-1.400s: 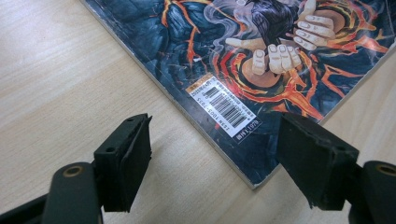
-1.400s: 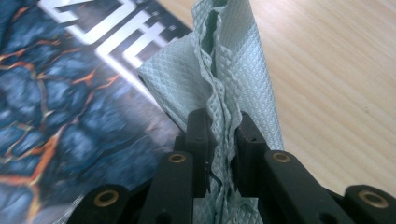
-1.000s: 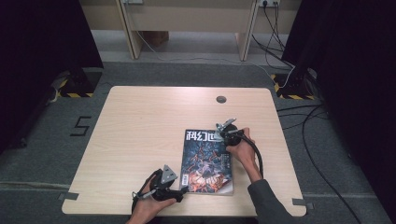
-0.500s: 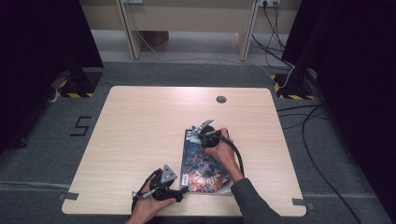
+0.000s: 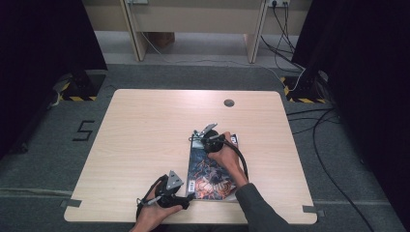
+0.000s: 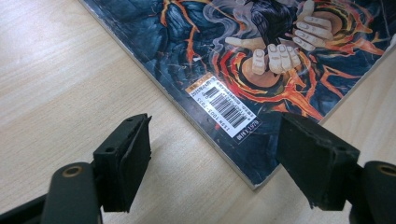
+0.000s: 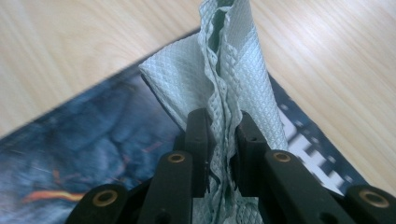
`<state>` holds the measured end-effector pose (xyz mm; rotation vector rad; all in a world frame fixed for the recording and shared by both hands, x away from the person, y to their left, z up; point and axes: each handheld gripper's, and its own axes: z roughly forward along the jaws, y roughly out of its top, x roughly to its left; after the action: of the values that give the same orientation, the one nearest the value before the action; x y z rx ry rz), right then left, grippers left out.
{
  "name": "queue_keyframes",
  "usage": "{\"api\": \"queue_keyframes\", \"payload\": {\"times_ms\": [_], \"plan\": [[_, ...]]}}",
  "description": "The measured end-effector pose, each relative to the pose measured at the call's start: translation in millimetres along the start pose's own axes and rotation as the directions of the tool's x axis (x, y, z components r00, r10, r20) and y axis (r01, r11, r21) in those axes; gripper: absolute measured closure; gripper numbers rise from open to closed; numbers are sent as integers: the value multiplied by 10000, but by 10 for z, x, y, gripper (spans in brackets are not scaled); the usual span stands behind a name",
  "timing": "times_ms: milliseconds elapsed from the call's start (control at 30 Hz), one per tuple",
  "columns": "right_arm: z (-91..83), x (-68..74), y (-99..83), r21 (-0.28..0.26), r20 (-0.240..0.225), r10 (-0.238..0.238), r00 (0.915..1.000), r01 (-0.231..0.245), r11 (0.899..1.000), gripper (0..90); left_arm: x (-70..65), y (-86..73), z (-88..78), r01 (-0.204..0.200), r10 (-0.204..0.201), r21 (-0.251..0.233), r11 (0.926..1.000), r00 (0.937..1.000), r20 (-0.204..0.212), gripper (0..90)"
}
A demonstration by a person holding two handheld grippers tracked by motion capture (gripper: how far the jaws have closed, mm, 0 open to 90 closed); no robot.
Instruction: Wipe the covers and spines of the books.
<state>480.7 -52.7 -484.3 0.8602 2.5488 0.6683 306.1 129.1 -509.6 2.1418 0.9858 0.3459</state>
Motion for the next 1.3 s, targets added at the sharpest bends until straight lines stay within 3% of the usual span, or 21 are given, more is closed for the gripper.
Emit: {"api": "queue_keyframes", "payload": {"times_ms": [100, 133, 167, 200, 267, 300, 333, 467, 633, 700, 800, 967, 1000, 1033, 1133, 1300], "plan": [[-38, -151, -105, 101, 346, 538, 9979, -542, 9985, 793, -1, 1, 1, -16, 16, -11, 10000, 10000, 2, 251], [-72, -279, -199, 122, 568, 870, 9946, -878, 9961, 793, 2, 0, 2, 1, -1, -15, 10000, 10000, 21, 251], [-72, -279, -199, 122, 568, 870, 9946, -878, 9961, 793, 2, 0, 2, 1, -1, -15, 10000, 10000, 21, 250], [-110, -411, -305, 113, 833, 1379, 9869, -1393, 9902, 793, 5, 0, 2, -9, 9, -1, 10000, 10000, 11, 249], [-123, -462, -346, 47, 816, 1553, 9845, -1562, 9877, 792, 3, 0, 1, -2, 2, -5, 10000, 10000, 5, 249], [-140, -514, -394, -67, 719, 1880, 9795, -1880, 9822, 792, 2, -1, 1, -7, 7, -14, 10000, 10000, -2, 249], [-171, -605, -466, -32, 937, 2039, 9745, -2045, 9789, 793, 0, -5, 2, 2, -2, -64, 10000, 10000, 3, 249], [-183, -641, -500, -69, 995, 2200, 9704, -2204, 9754, 793, -1, -8, 0, -10, 9, -68, 10000, 10000, -21, 250], [-164, -564, -446, 58, 1238, 1977, 9724, -1999, 9798, 779, 3, -7, 3, 17, -17, -74, 10000, 10000, 15, 249], [-139, -511, -403, -101, 918, 1884, 9778, -1883, 9821, 777, 5, -5, 2, 28, -28, -43, 10000, 10000, 12, 249], [-54, -319, -231, -212, 628, 1318, 9893, -1307, 9912, 780, 1, -8, 2, 25, -25, -80, 10000, 10000, 11, 249], [40, -112, -32, -276, 451, 914, 9948, -902, 9955, 782, 2, -11, 0, -2, 2, -84, 10000, 10000, 6, 250], [75, 9, 51, -318, 271, 862, 9959, -854, 9958, 782, 1, -12, 0, -24, 24, -97, 10000, 10000, 3, 250], [75, 9, 51, -318, 271, 862, 9959, -854, 9958, 782, 1, -12, 0, -24, 24, -97, 10000, 10000, 3, 250], [92, 129, 102, -523, 13, 172, 9999, -172, 9985, 783, 5, -12, 0, 5, -5, -82, 10000, 10000, 15, 250], [68, 102, 50, -641, -192, 211, 9996, -223, 9977, 782, 0, -16, 1, 34, -34, -128, 9999, 10000, 3, 250]]}}
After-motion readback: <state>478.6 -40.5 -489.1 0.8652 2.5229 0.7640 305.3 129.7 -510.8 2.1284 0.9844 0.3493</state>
